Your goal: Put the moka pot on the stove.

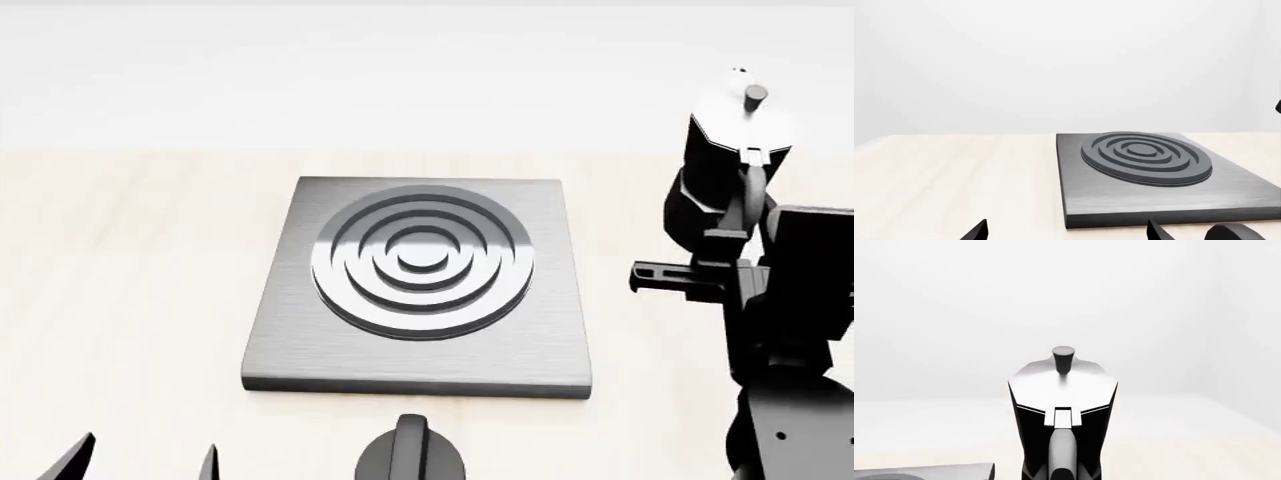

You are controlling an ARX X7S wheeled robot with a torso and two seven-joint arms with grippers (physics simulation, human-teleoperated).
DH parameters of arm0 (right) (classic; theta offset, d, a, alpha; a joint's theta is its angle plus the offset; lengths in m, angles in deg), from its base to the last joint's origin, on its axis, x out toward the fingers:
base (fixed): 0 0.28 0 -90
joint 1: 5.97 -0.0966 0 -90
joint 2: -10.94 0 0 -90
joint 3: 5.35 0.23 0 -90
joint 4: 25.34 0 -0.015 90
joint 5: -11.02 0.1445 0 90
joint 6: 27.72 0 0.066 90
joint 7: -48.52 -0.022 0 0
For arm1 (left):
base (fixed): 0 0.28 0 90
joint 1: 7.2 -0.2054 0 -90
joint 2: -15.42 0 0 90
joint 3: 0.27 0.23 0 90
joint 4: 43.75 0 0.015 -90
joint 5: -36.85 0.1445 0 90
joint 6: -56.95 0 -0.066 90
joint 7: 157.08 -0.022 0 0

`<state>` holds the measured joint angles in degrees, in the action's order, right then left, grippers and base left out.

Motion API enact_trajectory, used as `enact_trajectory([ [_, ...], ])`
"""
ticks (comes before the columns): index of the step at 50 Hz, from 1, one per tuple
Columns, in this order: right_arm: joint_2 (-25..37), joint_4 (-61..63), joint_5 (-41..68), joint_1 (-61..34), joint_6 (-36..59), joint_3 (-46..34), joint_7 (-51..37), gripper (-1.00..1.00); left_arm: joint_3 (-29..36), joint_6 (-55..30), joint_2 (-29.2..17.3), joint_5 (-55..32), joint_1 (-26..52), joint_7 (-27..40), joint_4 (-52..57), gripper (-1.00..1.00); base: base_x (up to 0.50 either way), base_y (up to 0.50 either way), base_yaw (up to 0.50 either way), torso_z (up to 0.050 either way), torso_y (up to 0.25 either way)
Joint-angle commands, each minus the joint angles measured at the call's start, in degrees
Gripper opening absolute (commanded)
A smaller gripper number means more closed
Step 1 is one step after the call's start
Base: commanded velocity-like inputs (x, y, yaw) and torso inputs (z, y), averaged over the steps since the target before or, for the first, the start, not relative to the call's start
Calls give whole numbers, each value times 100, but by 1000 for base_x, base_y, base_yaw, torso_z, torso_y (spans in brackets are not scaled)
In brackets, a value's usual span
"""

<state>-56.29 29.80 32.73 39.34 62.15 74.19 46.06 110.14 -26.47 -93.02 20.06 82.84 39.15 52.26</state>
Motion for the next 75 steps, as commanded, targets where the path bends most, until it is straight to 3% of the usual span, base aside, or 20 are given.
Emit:
enact_trajectory([
  [1, -283, -131, -335, -821, 10, -323, 241, -100, 16, 44, -2, -8, 1, 3, -37, 100, 0, 0, 0, 0, 0],
  [20, -1110, -1601, -565, -1803, -506, -756, 751, -100, 20, 22, -19, -40, 23, 51, -25, 100, 0, 0, 0, 0, 1],
  [34, -1707, -3949, -594, -2929, -1613, -717, 1220, -100, 46, -20, -41, -47, 27, 85, 28, 100, 0, 0, 0, 0, 1],
  [60, -2259, -4010, -1309, -3177, -1132, 48, 1562, -100, 92, 29, -61, -60, 30, 88, 1, 100, 0, 0, 0, 0, 1],
  [75, -2275, -4012, 223, -3164, -829, -1195, 1366, -100, 100, 5, -92, -70, 15, 133, 57, 100, 0, 0, 0, 1, 1],
])
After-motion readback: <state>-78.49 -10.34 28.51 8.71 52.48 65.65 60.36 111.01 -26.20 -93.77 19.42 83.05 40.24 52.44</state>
